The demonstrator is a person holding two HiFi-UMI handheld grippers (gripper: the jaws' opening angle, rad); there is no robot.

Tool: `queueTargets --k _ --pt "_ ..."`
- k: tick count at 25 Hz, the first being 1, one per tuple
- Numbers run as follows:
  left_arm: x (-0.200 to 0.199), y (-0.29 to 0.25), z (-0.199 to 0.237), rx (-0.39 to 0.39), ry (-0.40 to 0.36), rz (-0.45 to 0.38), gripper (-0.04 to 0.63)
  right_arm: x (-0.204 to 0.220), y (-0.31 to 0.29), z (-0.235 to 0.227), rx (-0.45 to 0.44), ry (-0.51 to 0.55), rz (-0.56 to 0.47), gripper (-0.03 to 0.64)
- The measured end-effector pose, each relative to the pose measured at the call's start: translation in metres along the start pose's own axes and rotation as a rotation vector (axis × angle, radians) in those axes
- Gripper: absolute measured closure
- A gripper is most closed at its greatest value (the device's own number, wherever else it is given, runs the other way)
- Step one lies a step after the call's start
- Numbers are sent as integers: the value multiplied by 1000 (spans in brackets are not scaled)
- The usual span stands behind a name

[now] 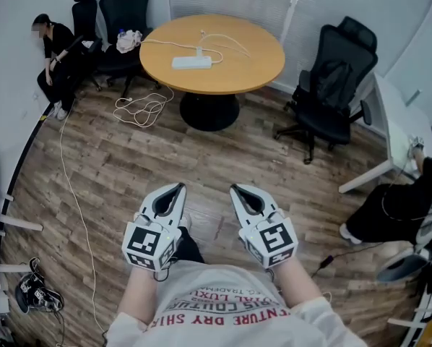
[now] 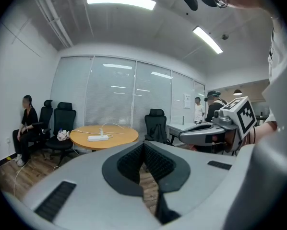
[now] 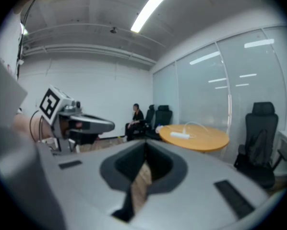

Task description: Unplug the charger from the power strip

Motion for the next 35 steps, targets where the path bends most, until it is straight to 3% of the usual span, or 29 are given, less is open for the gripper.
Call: queueTargets --k 8,14,23,35 --pt "-76 -69 143 65 2 7 565 -45 -154 -35 68 -21 29 589" --pt "-116 -104 227 73 11 0 565 -69 -244 -54 97 -41 40 589" --pt "-124 -167 299 25 55 17 565 -57 -336 -106 68 -37 74 589" --pt "-173 -356 360 -37 37 3 565 -37 -480 -277 -10 13 59 589"
Point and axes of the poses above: the fingertips, and each gripper's own axes: y backward along the fingers, z to its left, x out of its underside, the point moved 8 cm from there along y, backward along the fingers, and after that the axes turned 14 degrees about y, right-handed, at the moved point
